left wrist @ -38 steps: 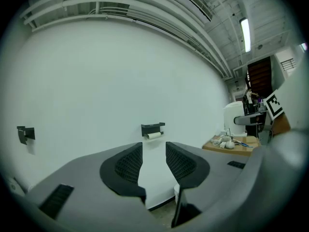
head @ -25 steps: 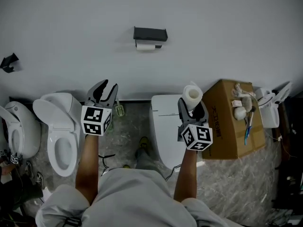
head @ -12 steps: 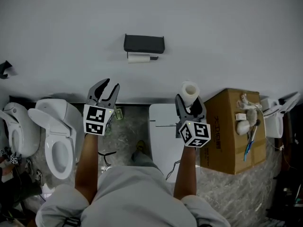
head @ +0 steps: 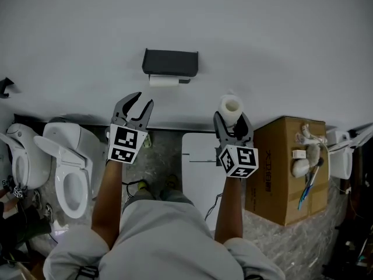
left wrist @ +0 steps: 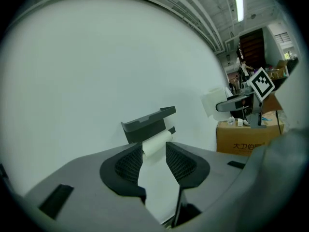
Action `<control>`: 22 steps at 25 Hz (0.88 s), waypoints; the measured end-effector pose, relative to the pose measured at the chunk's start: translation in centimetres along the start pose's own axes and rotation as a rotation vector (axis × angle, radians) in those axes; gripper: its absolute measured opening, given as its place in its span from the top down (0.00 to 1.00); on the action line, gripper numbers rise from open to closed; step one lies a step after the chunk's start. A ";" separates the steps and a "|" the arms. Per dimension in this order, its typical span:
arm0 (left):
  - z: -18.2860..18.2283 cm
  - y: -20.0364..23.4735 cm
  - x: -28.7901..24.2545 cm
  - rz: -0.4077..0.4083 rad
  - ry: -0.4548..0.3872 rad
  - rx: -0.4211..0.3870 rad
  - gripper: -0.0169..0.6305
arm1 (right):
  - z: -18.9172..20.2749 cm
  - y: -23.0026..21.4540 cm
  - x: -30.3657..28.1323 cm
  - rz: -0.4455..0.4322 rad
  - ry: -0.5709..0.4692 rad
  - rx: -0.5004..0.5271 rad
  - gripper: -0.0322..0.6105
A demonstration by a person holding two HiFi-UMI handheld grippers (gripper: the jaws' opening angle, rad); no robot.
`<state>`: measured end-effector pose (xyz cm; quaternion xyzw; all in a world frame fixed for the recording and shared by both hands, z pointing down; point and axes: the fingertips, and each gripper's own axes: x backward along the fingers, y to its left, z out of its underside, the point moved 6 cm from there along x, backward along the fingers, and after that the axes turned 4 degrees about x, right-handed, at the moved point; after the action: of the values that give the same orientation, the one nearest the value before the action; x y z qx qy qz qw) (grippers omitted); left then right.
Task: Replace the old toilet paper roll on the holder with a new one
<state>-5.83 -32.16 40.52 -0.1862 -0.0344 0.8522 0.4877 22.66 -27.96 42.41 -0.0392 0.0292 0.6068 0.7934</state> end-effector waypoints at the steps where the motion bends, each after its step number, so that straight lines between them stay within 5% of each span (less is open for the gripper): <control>1: -0.1 -0.1 -0.3 0.002 0.006 -0.019 0.75 | 0.0 -0.1 -0.2 -0.002 0.000 -0.002 0.46; 10: -0.5 -0.4 -3.4 0.050 0.022 -0.095 0.75 | 0.0 -0.7 -2.1 0.016 0.004 -0.003 0.46; 22: 0.2 -1.4 -8.0 0.035 0.183 -0.633 0.70 | 0.9 -1.0 -3.4 0.042 0.018 -0.027 0.46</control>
<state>-1.11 -38.10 43.34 -0.4052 -0.2503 0.7871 0.3920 22.77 -31.40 43.68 -0.0548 0.0290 0.6232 0.7796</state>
